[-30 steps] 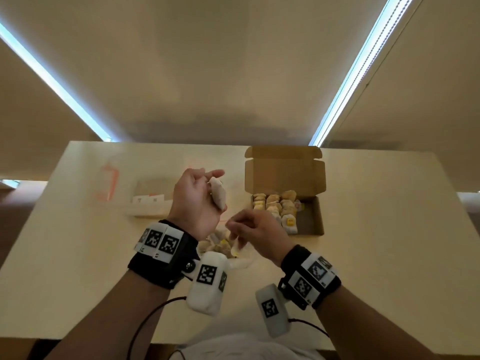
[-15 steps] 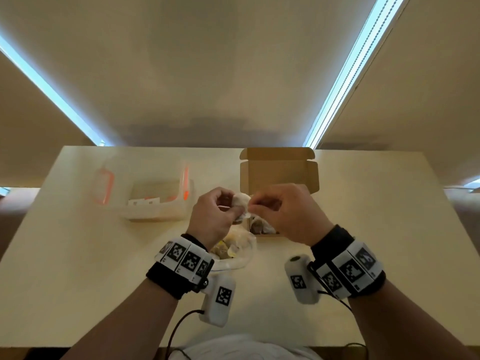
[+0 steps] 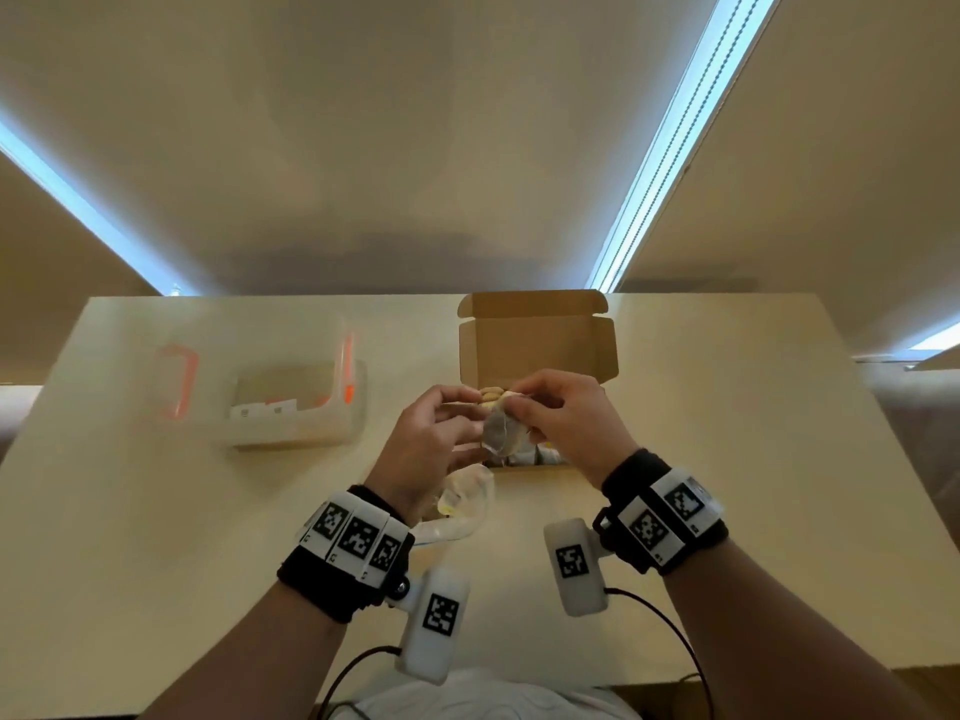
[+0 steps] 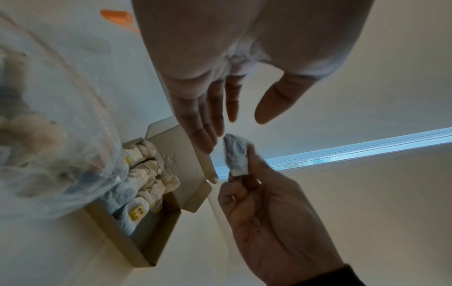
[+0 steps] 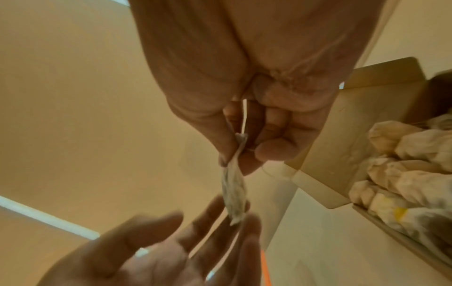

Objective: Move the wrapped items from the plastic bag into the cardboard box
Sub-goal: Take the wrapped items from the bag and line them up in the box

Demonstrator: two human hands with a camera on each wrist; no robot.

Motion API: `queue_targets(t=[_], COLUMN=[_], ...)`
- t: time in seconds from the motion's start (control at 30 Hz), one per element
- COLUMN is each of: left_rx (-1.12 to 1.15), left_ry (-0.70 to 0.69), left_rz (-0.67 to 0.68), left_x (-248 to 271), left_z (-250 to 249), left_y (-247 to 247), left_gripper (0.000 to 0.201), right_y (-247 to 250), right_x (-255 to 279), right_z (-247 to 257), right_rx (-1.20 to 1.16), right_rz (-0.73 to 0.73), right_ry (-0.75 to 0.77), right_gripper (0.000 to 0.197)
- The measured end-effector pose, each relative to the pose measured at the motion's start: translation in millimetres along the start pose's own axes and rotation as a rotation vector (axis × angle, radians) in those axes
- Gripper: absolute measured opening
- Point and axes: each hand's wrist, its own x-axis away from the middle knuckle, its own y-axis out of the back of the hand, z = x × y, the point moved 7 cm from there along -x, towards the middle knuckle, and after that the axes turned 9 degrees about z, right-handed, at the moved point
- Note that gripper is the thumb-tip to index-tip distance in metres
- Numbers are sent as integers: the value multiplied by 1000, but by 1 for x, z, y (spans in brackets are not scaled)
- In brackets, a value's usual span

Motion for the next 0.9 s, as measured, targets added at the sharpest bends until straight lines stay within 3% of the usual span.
queue_targets(t=[0.1,0.2,0.23,0.3,0.4,0.5,0.57,0.63,0.7,0.8,0.9], left_rx=[-71,-169,-159,-132,-165,-477,-852,-1056,-1072,-931,-882], left_ry=[36,116,152,220,214,112,83,125,154,155,174], left_rz=[-84,-141,-123,-40,10,-59,22,139,159,25,-113], left_x=[-4,-11,-15,-27,-48,-72,-85,-94,-98,-93,-74], left_z=[10,24,29,38,38,31,27,32,35,33,30], left_y=[13,24,21,6,-16,-16,-25,-36,-40,-17,25], left_gripper=[20,12,10,25,26,9,8,12,17,30,23], right_y=[22,33,31,21,4,8,19,22,23,29,28], right_x=[-6,-13,-15,-18,-16,-12,-13,-18,-27,-45,-62], right_z=[-31,-66,-72,-77,-82,-97,-103,-99,-99,-108,-131], right_rx=[-168,-492,-614,-753,-798,-674,-364,-30,113,70,2], right_rz=[-81,-78,-65,-51,-37,-15,55,160,160,63,18], right_ry=[-85,-198,-205,-198,-180,-193,-184,-131,-115,-167,-275], right_gripper=[5,4,2,6,8,16,29,29,20,12,14])
